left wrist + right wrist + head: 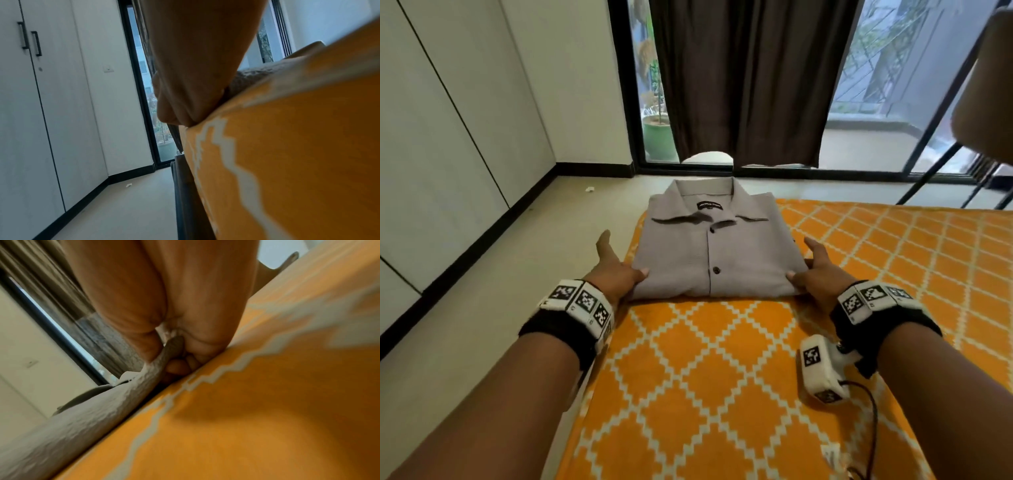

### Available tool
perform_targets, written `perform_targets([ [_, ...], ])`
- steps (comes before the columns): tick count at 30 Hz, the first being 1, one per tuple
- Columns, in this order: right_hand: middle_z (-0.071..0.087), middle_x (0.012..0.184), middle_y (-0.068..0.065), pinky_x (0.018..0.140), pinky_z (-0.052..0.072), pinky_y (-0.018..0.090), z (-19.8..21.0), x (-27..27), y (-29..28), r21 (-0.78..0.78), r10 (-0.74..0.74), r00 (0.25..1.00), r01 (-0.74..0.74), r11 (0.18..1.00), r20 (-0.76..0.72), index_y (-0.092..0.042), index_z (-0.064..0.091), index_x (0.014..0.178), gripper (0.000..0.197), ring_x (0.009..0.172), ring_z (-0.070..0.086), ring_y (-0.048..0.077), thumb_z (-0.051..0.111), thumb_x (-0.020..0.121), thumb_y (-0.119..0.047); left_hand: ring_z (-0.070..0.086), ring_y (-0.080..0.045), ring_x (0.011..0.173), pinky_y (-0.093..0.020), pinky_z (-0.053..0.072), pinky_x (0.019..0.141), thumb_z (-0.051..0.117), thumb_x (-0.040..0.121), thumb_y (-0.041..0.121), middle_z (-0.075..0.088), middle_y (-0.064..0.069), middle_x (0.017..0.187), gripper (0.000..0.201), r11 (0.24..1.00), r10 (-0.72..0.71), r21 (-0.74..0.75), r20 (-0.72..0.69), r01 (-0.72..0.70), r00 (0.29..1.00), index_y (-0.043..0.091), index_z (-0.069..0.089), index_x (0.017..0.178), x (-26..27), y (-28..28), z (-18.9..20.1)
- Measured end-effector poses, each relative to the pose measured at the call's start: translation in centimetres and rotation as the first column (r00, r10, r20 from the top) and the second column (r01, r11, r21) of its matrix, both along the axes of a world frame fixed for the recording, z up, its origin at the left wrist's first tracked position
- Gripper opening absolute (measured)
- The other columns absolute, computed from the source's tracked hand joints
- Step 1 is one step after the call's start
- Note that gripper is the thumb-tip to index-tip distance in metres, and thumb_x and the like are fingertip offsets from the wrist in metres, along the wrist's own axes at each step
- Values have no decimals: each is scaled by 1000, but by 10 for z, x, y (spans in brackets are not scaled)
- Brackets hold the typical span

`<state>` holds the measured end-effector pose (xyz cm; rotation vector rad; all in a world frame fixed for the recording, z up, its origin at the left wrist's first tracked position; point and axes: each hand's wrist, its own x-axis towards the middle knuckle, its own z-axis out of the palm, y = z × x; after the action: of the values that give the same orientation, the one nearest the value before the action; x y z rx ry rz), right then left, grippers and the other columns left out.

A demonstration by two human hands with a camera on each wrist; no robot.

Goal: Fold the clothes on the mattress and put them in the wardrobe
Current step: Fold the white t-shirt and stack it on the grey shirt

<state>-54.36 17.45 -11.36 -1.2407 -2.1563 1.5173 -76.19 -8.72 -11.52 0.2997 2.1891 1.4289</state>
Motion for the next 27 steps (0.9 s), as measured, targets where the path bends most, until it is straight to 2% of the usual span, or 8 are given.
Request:
perform_targets([
  [2, 35, 152, 14, 90, 50, 50, -2, 7, -9, -21, -38, 999, 38, 999, -28, -31, 1, 154, 86, 113, 55, 36, 62, 94, -19, 44, -40, 130, -53, 38, 108, 72, 87, 28, 36, -23, 150, 108, 998, 40, -40, -43, -42, 998, 34, -14, 151, 14, -2, 9],
  [5, 30, 154, 15, 83, 52, 47, -3, 23, -26, -42, -130, 990, 128, 991, -45, -32, -2, 154, 99, 105, 58, 33, 68, 85, -47, 47, -40, 128, -54, 39, 107, 78, 62, 64, 40, -19, 149, 132, 997, 49, -64, -48, -52, 998, 40, -20, 147, 44, -17, 17],
  [9, 20, 159, 15, 102, 41, 59, -9, 56, -57, -40, -243, 970, 244, 969, 20, -25, 4, 154, 102, 134, 40, 42, 72, 82, -47, 41, -32, 135, -52, 41, 107, 92, 61, 27, 26, -11, 155, 141, 995, -20, -100, -113, 9, 993, 43, -18, 148, 94, -46, 16],
  [12, 35, 150, 21, 102, 43, 52, -1, 88, -104, -54, -239, 971, 241, 969, 28, -12, 15, 153, 88, 130, 44, 40, 71, 87, -23, 22, -28, 146, -46, 28, 116, 85, 71, 33, 14, -6, 160, 116, 959, -192, -258, -284, 118, 939, 31, 5, 155, 147, -67, 18],
  [16, 39, 147, 17, 97, 42, 39, 12, 138, -152, -147, -70, 993, 84, 986, 100, -9, 34, 147, 62, 131, 43, 34, 65, 93, -16, -3, -30, 150, -43, 10, 121, 64, 83, 59, -5, -4, 164, 88, 739, -546, -604, -280, 297, 789, 32, 20, 154, 214, -99, 21],
  [21, 52, 133, 8, 90, 46, 33, 56, 195, -181, -157, 197, 951, -162, 974, 237, -13, 33, 147, 60, 114, 54, 26, 59, 96, -31, 1, -35, 149, -55, 19, 117, 53, 87, 65, -6, -2, 164, 86, 441, -762, -825, -134, 355, 634, 35, 8, 155, 286, -127, 39],
  [23, 42, 147, 9, 101, 43, 37, 85, 228, -181, -32, 251, 909, -256, 966, 333, -17, 35, 147, 62, 127, 48, 28, 61, 94, -37, 11, -35, 148, -56, 27, 113, 52, 92, 57, 0, -3, 164, 78, 345, -813, -857, -70, 382, 578, 33, 12, 154, 310, -138, 47],
  [27, 37, 149, 3, 97, 47, 39, 144, 333, -175, 239, 141, 949, -211, 948, 282, -27, 42, 142, 50, 123, 51, 26, 60, 95, -33, 38, -24, 139, -30, 36, 108, 50, 99, 42, 30, -8, 156, 54, 354, -851, -812, -73, 465, 520, 20, 37, 147, 365, -145, 64],
])
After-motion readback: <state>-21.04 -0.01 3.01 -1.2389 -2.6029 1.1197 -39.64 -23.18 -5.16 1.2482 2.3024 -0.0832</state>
